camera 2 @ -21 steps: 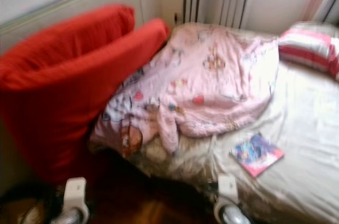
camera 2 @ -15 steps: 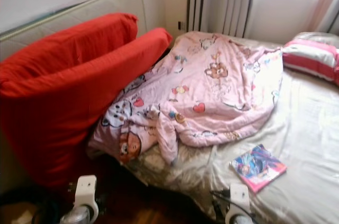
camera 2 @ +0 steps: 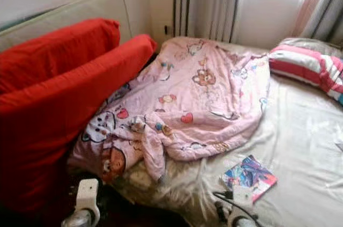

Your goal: Clean up the room

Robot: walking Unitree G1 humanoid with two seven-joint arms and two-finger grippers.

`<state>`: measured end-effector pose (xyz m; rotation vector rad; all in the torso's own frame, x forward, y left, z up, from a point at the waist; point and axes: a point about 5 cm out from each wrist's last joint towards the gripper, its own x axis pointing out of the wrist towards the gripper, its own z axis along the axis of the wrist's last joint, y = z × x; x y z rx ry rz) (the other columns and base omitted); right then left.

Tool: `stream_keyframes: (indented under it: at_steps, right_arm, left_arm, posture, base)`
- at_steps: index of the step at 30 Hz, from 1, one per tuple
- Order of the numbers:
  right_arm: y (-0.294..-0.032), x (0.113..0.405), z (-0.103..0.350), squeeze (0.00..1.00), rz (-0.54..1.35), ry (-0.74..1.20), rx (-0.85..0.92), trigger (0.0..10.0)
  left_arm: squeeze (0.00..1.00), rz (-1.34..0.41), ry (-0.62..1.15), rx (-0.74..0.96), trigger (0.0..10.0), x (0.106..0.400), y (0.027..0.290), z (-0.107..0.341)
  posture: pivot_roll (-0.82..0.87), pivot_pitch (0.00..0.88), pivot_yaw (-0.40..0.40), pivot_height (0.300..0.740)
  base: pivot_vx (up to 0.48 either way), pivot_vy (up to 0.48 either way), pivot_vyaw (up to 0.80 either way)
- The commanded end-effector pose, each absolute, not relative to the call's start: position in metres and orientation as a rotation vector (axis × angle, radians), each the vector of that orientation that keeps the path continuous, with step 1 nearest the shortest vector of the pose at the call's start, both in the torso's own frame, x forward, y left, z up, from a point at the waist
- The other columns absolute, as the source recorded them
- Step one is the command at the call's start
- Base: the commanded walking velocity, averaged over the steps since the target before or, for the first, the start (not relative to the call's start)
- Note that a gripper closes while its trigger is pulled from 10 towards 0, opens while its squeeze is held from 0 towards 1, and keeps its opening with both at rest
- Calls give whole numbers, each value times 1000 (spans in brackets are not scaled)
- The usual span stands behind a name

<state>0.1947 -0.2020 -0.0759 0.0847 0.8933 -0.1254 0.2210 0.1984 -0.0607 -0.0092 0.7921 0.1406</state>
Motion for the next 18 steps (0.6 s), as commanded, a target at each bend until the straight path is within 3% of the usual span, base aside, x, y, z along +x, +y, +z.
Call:
stream_keyframes:
  at_steps: [1,7,18]
  right_arm:
    - [-196,199,-75,0,-110,883,88,10000]
    - [-196,197,-76,0,-120,889,91,10000]
    - [-195,195,-77,0,-122,900,90,10000]
  left_arm:
    - [0,145,810,10,10000,217,203,-63]
    - [0,148,823,8,10000,212,206,-65]
    - [0,135,835,22,10000,210,207,-66]
  posture:
    - [-15,0,6,740]
    - [-20,0,10,740]
    - [-30,0,17,740]
  base:
    - [0,0,0]
    - [0,0,0]
    - [0,0,-738]
